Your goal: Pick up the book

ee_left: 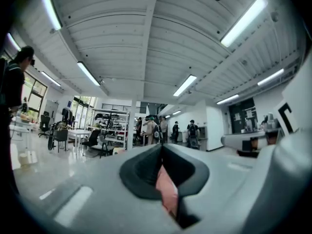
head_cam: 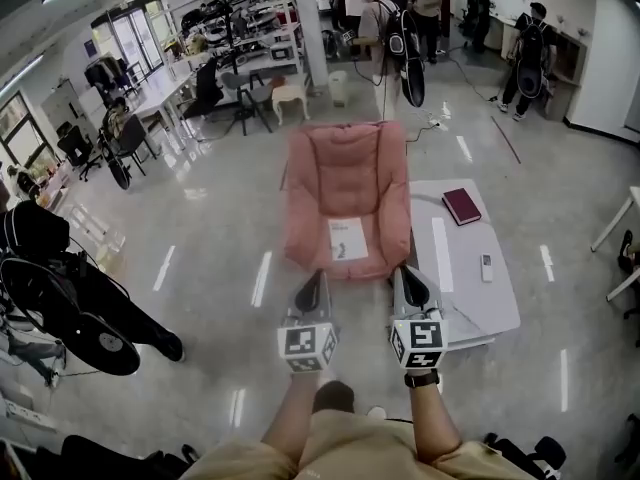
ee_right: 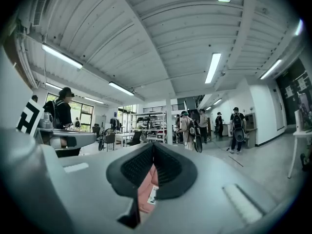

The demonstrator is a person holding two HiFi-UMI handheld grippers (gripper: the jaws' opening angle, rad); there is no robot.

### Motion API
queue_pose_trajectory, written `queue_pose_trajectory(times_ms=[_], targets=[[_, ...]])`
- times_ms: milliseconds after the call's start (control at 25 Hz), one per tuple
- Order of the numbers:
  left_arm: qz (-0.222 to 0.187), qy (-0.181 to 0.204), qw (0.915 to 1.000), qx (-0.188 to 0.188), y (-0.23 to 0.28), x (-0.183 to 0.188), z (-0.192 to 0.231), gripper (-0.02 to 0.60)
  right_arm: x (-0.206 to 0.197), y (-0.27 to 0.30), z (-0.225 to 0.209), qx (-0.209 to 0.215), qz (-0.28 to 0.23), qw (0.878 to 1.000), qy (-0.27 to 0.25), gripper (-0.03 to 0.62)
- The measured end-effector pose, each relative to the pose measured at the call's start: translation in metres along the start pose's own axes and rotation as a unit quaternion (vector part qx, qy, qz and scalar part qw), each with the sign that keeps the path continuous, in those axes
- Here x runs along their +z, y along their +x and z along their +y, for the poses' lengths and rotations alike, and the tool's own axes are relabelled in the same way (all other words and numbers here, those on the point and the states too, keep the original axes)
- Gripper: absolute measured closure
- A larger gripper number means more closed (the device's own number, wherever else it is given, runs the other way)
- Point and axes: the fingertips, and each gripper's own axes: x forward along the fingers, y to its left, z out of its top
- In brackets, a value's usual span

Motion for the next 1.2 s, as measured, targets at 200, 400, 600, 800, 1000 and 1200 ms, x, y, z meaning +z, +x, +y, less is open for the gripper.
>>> queue_pose_trajectory(times_ms=[200,400,600,800,1000,1200], targets=[[0.004,-0.011,0.9998,-0.015,0.041,-0.012,0.002,0.578,-0.016,0.032,-0.011,0.005,0.02,1.0,0.004,0.589],[0.002,-0.022,0.9991,-0.036,0.106,-0.029,0.011,0.578,-0.031,0.083,-0.036,-0.003,0.029,1.0,0.001,0.589],[-0.009,-0.025,0.998,-0.056,0.195,-0.024,0.036,0.578,-0.028,0.162,-0.061,-0.011,0.03,0.999,-0.002,0.589],[-0.013,-0.03,0.9958,-0.086,0.285,-0.01,0.08,0.578,-0.02,0.258,-0.064,-0.021,0.036,0.999,0.0,0.589],[-0.015,-0.045,0.9934,-0.105,0.362,-0.017,0.129,0.578,-0.028,0.353,-0.061,-0.02,0.038,0.999,0.003,0.589],[-0.007,-0.056,0.9911,-0.12,0.405,-0.032,0.167,0.578,-0.037,0.41,-0.049,-0.025,0.047,0.999,-0.001,0.589]])
